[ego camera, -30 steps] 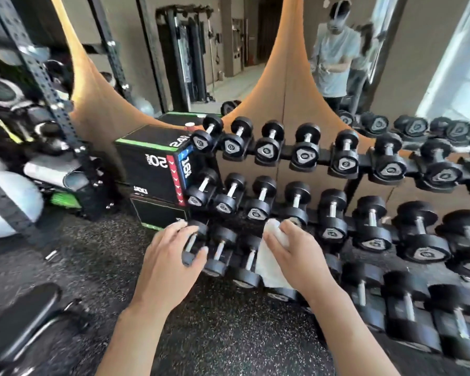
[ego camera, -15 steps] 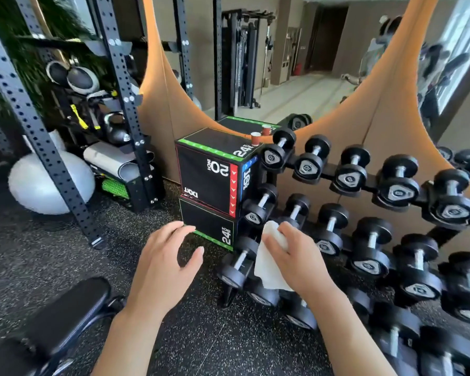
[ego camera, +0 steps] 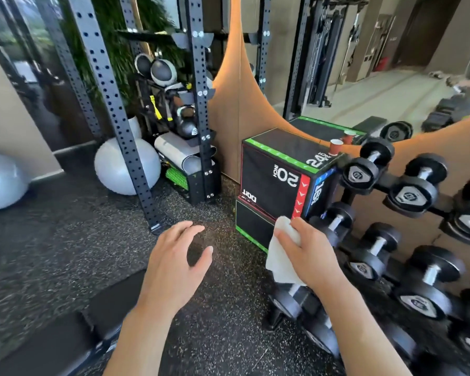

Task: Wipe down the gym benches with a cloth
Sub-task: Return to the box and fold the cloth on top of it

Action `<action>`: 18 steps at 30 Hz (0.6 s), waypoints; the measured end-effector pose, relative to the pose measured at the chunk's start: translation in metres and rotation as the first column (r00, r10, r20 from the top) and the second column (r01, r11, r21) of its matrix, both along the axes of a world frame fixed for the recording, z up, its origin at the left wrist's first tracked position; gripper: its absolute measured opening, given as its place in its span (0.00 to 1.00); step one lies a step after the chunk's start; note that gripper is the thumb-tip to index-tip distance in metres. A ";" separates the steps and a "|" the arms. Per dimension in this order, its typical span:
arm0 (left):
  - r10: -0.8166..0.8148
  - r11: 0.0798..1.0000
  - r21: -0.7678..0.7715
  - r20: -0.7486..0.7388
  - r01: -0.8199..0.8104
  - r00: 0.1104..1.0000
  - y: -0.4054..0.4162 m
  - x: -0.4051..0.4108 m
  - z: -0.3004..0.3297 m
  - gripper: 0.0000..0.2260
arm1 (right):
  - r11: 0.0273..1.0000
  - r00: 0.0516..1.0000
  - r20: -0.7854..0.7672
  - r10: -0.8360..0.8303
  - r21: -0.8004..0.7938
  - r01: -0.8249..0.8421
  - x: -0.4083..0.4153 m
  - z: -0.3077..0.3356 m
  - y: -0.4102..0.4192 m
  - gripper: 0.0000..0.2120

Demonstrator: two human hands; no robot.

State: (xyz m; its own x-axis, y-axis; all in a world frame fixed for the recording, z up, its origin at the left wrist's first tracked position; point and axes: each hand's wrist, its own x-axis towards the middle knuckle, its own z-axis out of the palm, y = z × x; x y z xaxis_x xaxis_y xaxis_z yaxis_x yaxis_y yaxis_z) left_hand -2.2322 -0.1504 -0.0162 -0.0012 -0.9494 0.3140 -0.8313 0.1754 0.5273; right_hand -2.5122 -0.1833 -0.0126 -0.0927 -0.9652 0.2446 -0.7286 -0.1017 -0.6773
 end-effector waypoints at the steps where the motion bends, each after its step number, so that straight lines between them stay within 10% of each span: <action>1: 0.010 1.000 -0.001 0.005 -0.010 1.000 -0.016 0.001 -0.001 0.22 | 1.000 1.000 0.004 0.010 -0.002 -0.010 0.002 -0.002 -0.019 0.19; 18: 0.056 0.998 -0.005 0.072 -0.055 0.996 -0.279 0.002 0.016 0.20 | 0.991 0.985 0.147 0.095 0.078 -0.107 0.003 -0.002 -0.303 0.19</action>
State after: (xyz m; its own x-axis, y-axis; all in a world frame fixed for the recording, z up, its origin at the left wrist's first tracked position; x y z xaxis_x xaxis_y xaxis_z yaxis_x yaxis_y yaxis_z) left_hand -2.2305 -0.4294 0.0002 0.0287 -0.9477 0.3180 -0.8755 0.1297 0.4655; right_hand -2.5090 -0.4863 -0.0148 -0.0220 -0.9881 0.1525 -0.6127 -0.1072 -0.7830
